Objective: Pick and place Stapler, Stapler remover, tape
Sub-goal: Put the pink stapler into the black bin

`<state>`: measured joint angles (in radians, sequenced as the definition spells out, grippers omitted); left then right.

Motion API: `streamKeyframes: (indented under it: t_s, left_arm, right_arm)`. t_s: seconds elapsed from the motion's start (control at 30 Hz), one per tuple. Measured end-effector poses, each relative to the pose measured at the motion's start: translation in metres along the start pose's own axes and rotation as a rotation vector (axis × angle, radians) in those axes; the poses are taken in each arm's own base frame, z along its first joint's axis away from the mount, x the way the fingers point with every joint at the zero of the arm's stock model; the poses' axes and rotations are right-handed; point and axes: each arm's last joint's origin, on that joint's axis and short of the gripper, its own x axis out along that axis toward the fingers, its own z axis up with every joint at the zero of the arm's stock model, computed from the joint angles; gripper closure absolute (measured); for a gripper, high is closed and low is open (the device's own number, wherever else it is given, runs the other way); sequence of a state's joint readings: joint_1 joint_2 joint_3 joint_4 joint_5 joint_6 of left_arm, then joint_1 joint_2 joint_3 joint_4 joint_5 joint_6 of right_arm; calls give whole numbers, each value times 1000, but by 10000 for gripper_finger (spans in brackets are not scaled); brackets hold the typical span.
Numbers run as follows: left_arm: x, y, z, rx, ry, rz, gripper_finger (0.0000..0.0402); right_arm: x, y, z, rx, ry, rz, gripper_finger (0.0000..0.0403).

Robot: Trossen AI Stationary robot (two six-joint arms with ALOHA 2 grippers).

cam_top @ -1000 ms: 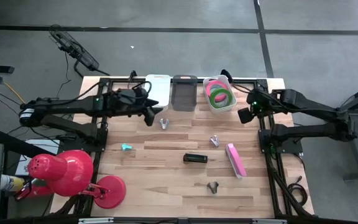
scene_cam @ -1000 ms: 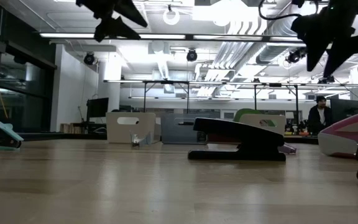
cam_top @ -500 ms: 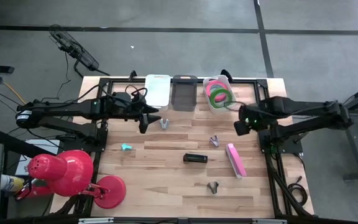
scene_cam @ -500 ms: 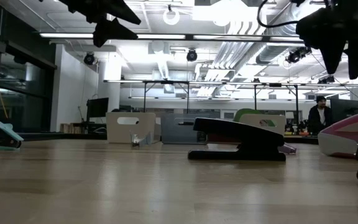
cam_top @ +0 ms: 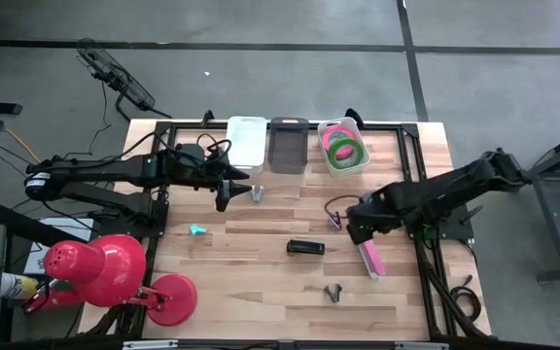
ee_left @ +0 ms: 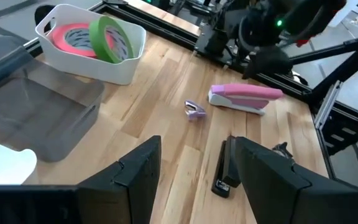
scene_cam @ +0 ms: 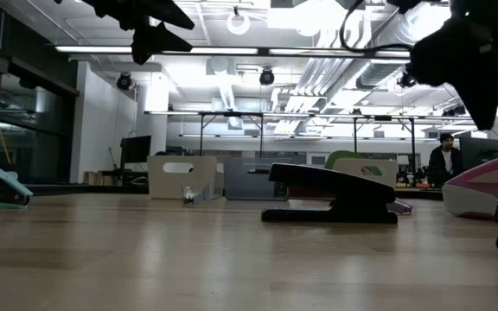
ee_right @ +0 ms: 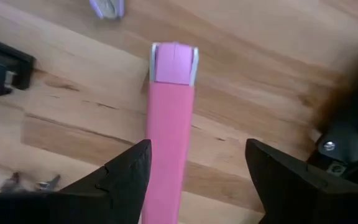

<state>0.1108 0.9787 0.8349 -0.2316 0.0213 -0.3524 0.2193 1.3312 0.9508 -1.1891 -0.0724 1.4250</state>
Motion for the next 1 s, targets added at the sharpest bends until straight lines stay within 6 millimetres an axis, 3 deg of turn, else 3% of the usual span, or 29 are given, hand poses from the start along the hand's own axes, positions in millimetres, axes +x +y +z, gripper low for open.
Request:
streamKeyframes:
  t_s: [0.2, 0.43, 0.57, 0.67, 0.83, 1.0]
  left_arm:
    - [0, 0, 0, 13, 9, -17, 199]
    - [0, -1, -1, 33, 16, -39, 199]
    - [0, -1, -1, 33, 16, -38, 199]
    - [0, -1, 0, 32, 14, -38, 199]
    - [0, -1, 0, 30, 14, -38, 199]
    - [0, -1, 0, 15, 14, -38, 199]
  right_arm:
    - [22, 14, 0, -22, 12, -100, 151]
    - [33, 28, 3, -75, 2, -51, 126]
    - [38, 26, 4, -59, -33, -76, 92]
    - [58, 21, 6, -39, 6, -46, 77]
    - [88, 14, 6, -2, 40, 55, 73]
    - [93, 9, 6, -16, 40, 44, 73]
